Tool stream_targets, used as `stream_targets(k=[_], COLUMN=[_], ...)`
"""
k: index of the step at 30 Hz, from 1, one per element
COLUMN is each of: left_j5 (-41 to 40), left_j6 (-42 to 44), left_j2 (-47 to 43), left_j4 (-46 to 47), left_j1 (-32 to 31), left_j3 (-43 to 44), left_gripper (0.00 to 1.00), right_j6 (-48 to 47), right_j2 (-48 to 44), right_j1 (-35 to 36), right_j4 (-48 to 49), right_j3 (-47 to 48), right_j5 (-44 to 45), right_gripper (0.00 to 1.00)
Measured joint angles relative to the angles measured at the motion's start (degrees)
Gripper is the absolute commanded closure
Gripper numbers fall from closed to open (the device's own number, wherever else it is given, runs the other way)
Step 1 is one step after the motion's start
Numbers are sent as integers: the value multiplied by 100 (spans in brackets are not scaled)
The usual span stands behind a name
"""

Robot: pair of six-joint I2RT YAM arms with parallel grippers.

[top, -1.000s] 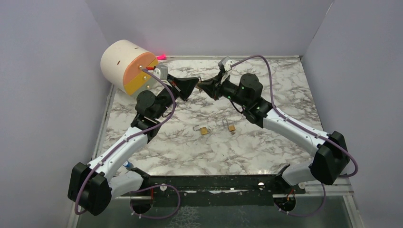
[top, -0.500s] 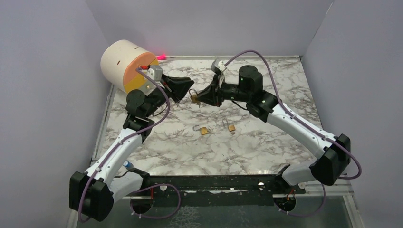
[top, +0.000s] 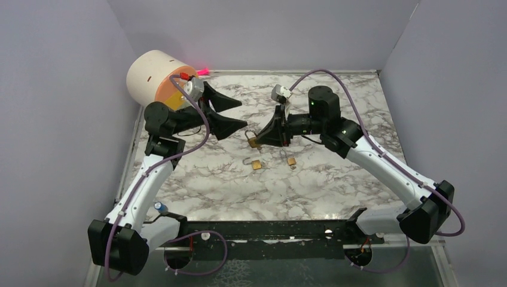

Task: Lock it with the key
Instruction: Pick up the lock from the center of the board.

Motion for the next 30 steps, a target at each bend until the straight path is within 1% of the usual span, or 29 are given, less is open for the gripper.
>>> stream_targets(k=[3, 5, 7, 10, 11, 13, 14, 16, 20, 22, 25, 28, 30], left_j5=[785, 1104, 1390, 1646, 1700, 1749, 1764, 1762, 1554, 1482, 1469, 1497, 1515], left_j6=[-59, -59, -59, -44, -24, 28, 70, 229, 1134, 1598, 1987, 2205, 2404], left_j2=[22, 31, 92, 262, 321, 437, 505, 599, 833, 894, 894, 901, 901], left_j4=[0, 0, -9, -85, -149, -289, -389, -634, -2004, -2544, -2994, -3274, -3464], left_j1=[0, 0, 2, 2, 0, 2, 0, 0, -140, -341, -525, -533, -529], left_j3=[197, 243, 278, 299, 302, 302, 302, 339, 844, 1032, 1056, 1056, 1058], left_gripper=[15, 17, 19, 19, 21, 30, 31, 32, 32, 32, 33, 39, 41], right_j6=[-13, -13, -15, -31, -33, -31, -31, -31, -28, -28, -26, -2, 0], right_j2=[11, 11, 11, 11, 11, 11, 11, 15, 85, 136, 208, 236, 236], right_j1=[-118, -160, -199, -208, -208, -208, -208, -208, -208, -208, -208, -208, -208], right_j4=[-247, -326, -396, -483, -509, -533, -538, -538, -535, -535, -533, -533, -531], right_j3=[0, 0, 0, 0, 0, 0, 0, 0, 0, 0, 0, 0, 0], right_j5=[-101, -164, -219, -326, -382, -433, -457, -505, -595, -603, -616, -619, -619], right_gripper=[99, 99, 99, 99, 99, 99, 99, 99, 99, 99, 99, 99, 99])
